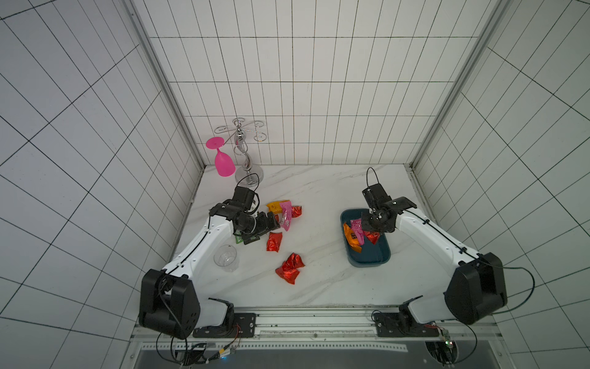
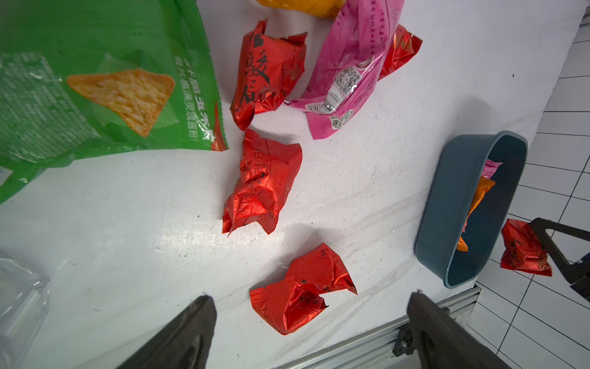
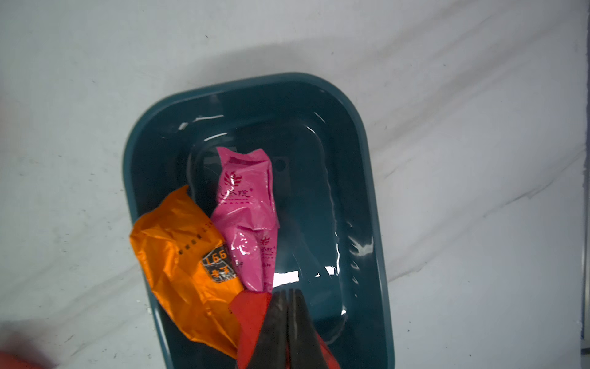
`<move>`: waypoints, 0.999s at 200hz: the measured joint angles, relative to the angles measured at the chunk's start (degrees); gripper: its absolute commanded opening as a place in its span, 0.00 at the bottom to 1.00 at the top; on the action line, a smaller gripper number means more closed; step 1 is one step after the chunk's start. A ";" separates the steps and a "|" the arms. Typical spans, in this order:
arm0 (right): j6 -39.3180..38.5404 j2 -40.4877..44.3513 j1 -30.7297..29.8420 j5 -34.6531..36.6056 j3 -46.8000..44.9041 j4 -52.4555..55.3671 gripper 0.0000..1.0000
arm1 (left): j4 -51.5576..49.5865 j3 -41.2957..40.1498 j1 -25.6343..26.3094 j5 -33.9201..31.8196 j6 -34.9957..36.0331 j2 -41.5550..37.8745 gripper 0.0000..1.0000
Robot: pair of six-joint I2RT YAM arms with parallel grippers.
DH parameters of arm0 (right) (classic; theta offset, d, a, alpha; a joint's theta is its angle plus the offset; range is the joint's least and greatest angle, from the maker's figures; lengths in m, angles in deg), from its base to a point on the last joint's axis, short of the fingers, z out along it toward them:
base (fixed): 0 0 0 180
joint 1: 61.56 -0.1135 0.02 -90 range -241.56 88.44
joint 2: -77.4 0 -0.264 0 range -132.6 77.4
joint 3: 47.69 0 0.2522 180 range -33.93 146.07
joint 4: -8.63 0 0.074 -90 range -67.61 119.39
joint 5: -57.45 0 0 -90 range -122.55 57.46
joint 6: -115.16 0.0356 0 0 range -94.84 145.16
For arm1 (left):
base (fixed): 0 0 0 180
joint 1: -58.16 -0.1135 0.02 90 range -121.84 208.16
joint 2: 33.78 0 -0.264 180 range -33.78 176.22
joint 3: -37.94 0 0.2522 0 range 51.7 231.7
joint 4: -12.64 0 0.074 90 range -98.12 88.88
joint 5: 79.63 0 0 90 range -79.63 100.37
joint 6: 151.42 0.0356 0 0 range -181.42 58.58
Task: Put the tea bags into the storage box
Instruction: Place the tea bag in the storage box, then pick up the tea bag from the center of the board.
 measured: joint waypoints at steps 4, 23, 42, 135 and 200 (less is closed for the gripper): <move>-0.07 -0.15 0.24 0.17 -0.26 -0.07 0.00 | 0.00 -0.02 0.00 -0.13 -0.09 -0.15 0.97; -0.85 -1.88 1.68 1.03 -0.74 -1.60 0.02 | -0.11 -0.59 -0.02 -1.07 -0.85 -1.88 0.97; -2.58 -4.72 2.97 1.25 -0.55 -3.61 0.07 | -0.37 -2.05 -0.02 -1.97 -1.44 -4.83 0.97; -6.47 -5.68 1.66 -4.61 3.69 -5.03 0.51 | -1.22 -5.20 -0.02 -4.33 -4.98 -9.88 0.97; -5.51 0.63 -17.81 -15.04 3.72 -5.31 0.63 | -0.22 -5.31 -2.34 -4.11 -6.99 -9.77 0.97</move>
